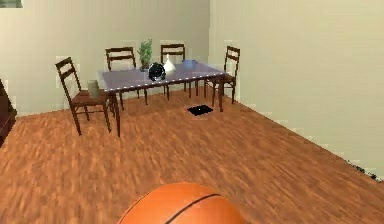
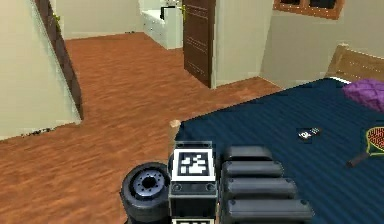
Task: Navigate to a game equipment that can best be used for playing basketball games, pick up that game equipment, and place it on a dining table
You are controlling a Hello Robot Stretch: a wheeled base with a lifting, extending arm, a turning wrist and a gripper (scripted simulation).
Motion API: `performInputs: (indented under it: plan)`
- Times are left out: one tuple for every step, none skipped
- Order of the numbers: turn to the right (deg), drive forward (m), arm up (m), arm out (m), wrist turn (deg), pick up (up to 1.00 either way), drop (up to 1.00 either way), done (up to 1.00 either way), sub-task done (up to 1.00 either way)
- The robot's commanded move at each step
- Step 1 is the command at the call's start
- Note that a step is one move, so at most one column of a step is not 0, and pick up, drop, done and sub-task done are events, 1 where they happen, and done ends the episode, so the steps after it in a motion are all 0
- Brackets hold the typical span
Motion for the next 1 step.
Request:
performInputs:
  plan:
    - [0.0,1.0,0.0,0.0,0.0,0.0,0.0,0.0,0.0]
